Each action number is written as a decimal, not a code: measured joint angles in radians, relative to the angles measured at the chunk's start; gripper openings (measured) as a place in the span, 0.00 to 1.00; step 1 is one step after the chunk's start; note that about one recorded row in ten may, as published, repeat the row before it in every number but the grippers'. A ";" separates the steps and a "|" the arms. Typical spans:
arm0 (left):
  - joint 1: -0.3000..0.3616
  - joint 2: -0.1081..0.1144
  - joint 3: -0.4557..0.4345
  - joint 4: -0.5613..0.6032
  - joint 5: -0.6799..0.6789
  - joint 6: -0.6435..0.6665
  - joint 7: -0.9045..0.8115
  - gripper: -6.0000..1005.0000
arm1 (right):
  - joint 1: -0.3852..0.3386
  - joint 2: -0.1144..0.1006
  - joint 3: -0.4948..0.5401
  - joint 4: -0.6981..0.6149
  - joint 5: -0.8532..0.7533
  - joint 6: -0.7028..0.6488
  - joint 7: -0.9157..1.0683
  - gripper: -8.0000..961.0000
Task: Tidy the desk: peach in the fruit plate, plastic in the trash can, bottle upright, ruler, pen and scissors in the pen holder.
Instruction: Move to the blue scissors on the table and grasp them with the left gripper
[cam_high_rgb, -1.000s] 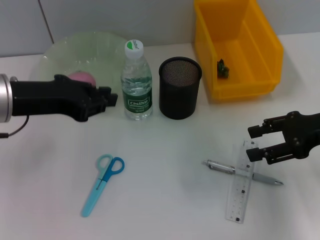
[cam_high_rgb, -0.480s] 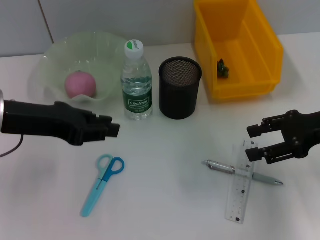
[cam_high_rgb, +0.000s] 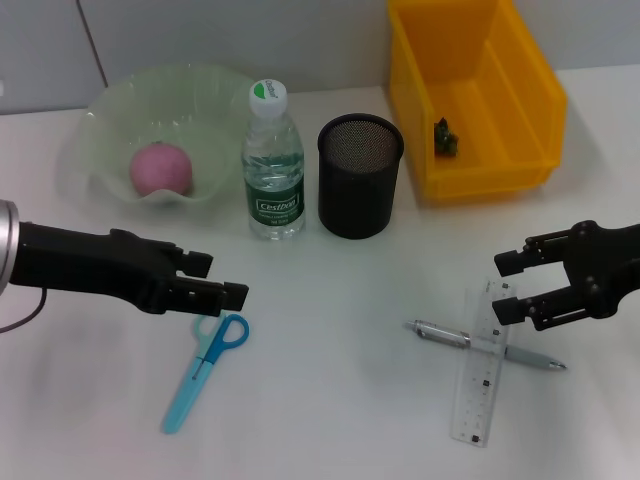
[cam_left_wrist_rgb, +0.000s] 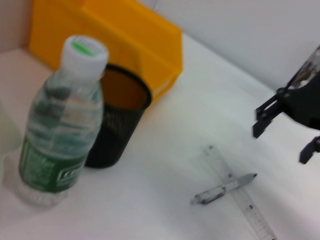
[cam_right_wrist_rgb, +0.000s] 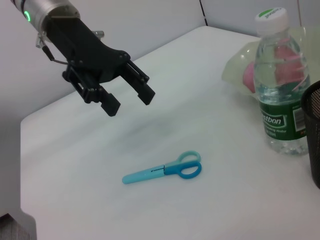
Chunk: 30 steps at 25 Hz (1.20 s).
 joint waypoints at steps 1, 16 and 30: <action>-0.003 0.000 0.000 0.000 0.010 0.002 -0.008 0.67 | 0.000 -0.001 0.000 0.000 -0.001 -0.001 0.000 0.78; -0.075 -0.005 0.055 -0.002 0.165 0.016 -0.245 0.86 | -0.011 -0.001 -0.001 0.008 -0.002 -0.029 -0.057 0.78; -0.263 -0.012 0.279 -0.103 0.445 0.000 -0.579 0.86 | -0.005 0.001 -0.001 0.008 -0.017 -0.025 -0.118 0.78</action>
